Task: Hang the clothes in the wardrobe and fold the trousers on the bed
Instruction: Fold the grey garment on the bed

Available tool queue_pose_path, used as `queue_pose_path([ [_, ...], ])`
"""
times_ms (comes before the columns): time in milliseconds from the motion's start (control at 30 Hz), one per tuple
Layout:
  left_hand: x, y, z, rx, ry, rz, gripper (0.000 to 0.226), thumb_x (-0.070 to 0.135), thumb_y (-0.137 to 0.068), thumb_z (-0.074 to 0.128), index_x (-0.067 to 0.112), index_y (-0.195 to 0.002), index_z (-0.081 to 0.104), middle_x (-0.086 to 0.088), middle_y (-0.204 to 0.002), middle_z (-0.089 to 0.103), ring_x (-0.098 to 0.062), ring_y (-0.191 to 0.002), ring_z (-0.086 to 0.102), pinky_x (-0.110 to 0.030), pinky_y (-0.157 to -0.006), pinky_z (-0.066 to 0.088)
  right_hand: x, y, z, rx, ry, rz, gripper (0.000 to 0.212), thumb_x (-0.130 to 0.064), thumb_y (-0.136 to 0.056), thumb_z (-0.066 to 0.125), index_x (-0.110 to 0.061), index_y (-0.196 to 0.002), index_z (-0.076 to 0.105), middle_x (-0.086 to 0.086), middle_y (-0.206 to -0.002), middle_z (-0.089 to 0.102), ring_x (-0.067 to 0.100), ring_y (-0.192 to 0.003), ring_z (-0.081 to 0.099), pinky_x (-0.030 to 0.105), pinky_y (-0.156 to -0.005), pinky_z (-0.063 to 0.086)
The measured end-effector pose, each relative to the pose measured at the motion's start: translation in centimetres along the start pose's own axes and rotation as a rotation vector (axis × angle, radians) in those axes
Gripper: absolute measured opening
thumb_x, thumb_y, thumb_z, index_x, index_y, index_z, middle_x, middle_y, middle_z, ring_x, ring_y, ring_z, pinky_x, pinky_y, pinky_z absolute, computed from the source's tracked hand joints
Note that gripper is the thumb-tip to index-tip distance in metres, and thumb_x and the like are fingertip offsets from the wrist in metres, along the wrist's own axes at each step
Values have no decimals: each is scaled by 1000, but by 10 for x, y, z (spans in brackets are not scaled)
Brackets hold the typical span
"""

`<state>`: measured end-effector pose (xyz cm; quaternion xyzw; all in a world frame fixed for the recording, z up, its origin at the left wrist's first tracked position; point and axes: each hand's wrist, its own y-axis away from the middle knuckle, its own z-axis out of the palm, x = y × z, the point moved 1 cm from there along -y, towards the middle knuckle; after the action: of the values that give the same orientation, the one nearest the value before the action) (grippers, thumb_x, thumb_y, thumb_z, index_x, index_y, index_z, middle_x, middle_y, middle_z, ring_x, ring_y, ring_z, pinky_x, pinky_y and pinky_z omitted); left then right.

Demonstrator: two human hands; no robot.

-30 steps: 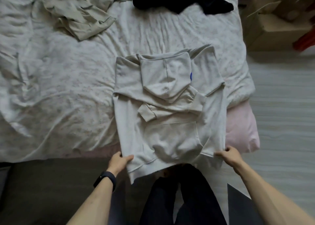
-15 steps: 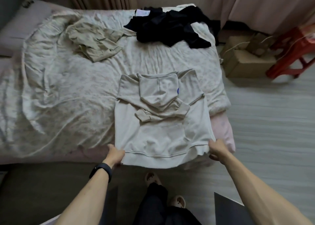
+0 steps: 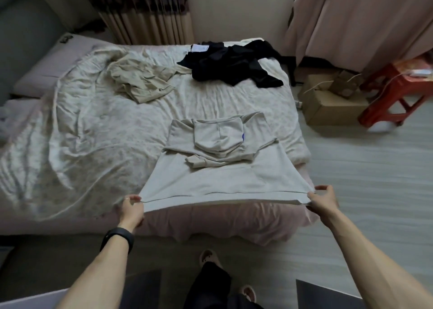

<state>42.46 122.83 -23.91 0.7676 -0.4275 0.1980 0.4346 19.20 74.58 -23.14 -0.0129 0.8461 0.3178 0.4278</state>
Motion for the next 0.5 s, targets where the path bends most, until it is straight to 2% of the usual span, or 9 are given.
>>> queue_pose_path([
  [100, -11, 6, 6, -53, -14, -52, 28, -3, -95, 37, 11, -98, 61, -7, -59, 44, -16, -41, 34, -15, -41, 28, 12, 5, -2, 39, -47, 47, 18, 3, -87, 62, -12, -96, 56, 19, -92, 61, 27, -68, 56, 29, -50, 50],
  [200, -9, 13, 12, -78, 18, -76, 33, -3, -97, 33, 10, -99, 63, -3, -55, 39, -15, -36, 30, -10, -35, 23, 14, 9, 8, 13, -109, 115, 20, 7, -90, 52, -8, -98, 61, 13, -75, 55, 21, -55, 46, 18, -34, 39],
  [300, 4, 3, 5, -82, 62, -77, 35, -1, -99, 32, 12, -107, 64, -3, -58, 36, -18, -46, 29, -12, -37, 23, 6, 0, 11, 27, -227, 201, 30, 8, -96, 36, -7, -106, 60, 10, -71, 50, 19, -52, 38, 13, -31, 32],
  [367, 14, -9, -1, -74, 90, -111, 36, -1, -99, 35, 14, -109, 66, -2, -58, 35, -18, -49, 28, -14, -39, 23, -7, -11, 7, 38, -305, 257, 38, 11, -98, 32, -7, -115, 61, 10, -75, 50, 16, -54, 36, 12, -30, 31],
  [433, 31, -23, -1, -84, 131, -131, 35, -1, -97, 39, 13, -110, 68, -2, -58, 39, -17, -51, 31, -18, -42, 26, -28, -25, 8, 32, -361, 287, 43, 13, -98, 33, -3, -125, 62, 11, -83, 54, 14, -56, 38, 12, -31, 34],
  [500, 57, -35, 5, -94, 200, -130, 34, 3, -96, 41, 16, -110, 69, -3, -67, 45, -17, -57, 36, -25, -49, 34, -58, -34, 17, 0, -434, 289, 43, 14, -97, 36, 2, -132, 59, 13, -91, 57, 14, -60, 43, 12, -34, 41],
])
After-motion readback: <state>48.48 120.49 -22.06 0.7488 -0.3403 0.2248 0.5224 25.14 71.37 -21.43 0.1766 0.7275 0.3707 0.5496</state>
